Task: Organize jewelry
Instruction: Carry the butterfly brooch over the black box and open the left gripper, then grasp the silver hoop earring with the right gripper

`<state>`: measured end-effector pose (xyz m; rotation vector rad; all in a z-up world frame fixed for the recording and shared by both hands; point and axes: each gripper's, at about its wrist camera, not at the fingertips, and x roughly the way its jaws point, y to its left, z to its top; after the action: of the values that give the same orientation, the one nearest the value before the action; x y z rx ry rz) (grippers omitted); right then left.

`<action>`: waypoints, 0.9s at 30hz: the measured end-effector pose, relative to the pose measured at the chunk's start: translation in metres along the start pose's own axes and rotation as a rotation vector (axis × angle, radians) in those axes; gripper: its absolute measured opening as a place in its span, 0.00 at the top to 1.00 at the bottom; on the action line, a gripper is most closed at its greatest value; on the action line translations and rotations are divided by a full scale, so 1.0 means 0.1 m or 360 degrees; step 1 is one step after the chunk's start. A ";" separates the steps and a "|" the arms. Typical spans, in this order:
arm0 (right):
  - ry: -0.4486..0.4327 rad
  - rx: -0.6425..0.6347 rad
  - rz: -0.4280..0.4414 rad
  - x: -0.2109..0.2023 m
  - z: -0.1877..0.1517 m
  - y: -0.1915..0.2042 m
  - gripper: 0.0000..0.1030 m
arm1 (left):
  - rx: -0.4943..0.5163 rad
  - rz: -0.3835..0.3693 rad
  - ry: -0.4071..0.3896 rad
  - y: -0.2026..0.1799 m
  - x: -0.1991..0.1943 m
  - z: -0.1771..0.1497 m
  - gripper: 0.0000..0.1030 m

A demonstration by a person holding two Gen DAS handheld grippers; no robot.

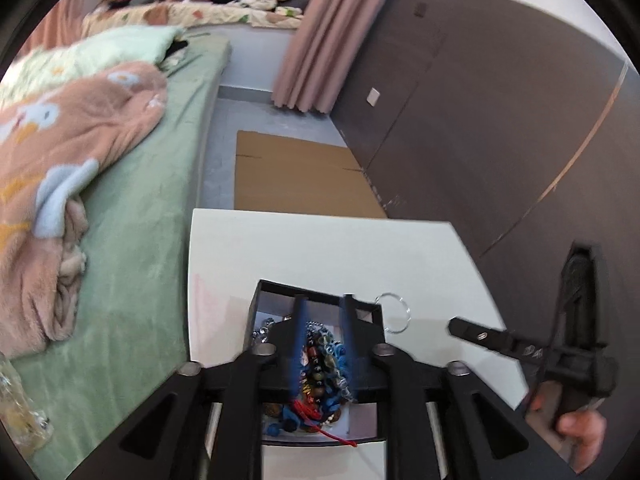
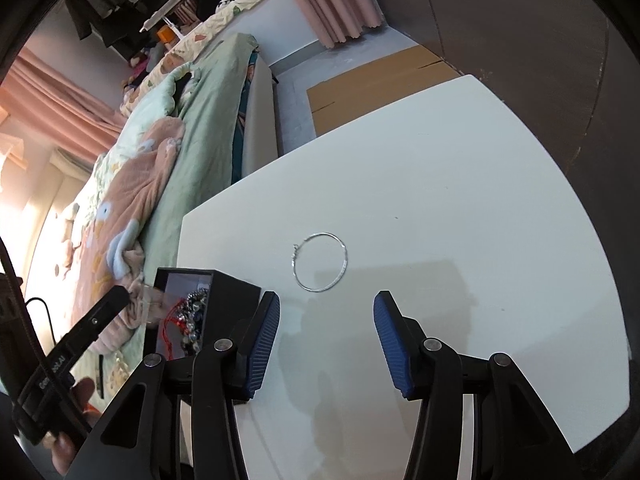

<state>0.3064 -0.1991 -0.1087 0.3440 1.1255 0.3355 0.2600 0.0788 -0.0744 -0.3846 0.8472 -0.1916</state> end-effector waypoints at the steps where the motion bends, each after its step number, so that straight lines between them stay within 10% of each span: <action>1: 0.0001 -0.0021 -0.0011 0.03 0.02 0.05 0.50 | -0.0042 -0.0048 -0.0022 0.06 -0.05 0.02 0.41; 3: 0.0007 -0.0056 -0.0021 0.08 0.06 0.13 0.50 | -0.0078 -0.0071 -0.0083 0.11 -0.13 0.05 0.17; 27: 0.0170 -0.0209 -0.0311 0.86 0.35 0.56 0.73 | -0.0226 0.0016 -0.0127 0.46 -0.22 0.14 0.17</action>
<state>0.3668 -0.1156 -0.1409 0.0998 1.2249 0.2554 0.2571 0.1312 -0.0696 -0.5176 0.7859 -0.1061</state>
